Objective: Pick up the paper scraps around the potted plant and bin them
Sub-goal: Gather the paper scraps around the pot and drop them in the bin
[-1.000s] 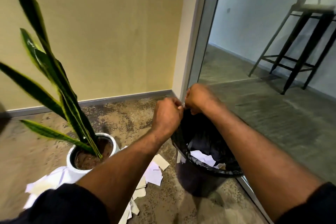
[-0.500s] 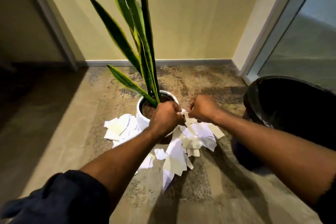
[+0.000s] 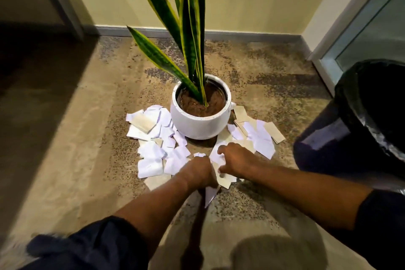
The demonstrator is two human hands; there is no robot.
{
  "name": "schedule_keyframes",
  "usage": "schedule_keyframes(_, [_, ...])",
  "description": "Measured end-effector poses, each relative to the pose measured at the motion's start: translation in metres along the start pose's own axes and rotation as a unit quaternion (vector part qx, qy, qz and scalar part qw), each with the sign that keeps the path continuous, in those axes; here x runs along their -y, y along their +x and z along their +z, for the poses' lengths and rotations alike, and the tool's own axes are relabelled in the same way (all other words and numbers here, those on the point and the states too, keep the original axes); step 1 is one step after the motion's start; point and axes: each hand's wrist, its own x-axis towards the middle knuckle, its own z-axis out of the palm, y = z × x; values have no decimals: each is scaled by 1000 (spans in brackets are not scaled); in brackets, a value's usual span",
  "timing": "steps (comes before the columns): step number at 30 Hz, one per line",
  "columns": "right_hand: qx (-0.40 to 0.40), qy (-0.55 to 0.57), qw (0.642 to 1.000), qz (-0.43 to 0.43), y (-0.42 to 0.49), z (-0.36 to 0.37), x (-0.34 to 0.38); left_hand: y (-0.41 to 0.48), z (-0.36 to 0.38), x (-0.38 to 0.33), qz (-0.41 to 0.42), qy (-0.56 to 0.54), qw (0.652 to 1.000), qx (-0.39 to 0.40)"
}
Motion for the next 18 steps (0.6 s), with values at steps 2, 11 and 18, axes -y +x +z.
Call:
schedule_keyframes(2, [12,-25,1000,-1,5,7,-4,5,17,0,-25,-20,999,30])
schedule_keyframes(11, [6,-101,995,-9,16,31,8,13,31,12,-79,-98,992,10])
schedule_keyframes(18, [60,28,997,50,26,22,4,15,23,21,-77,-117,990,19])
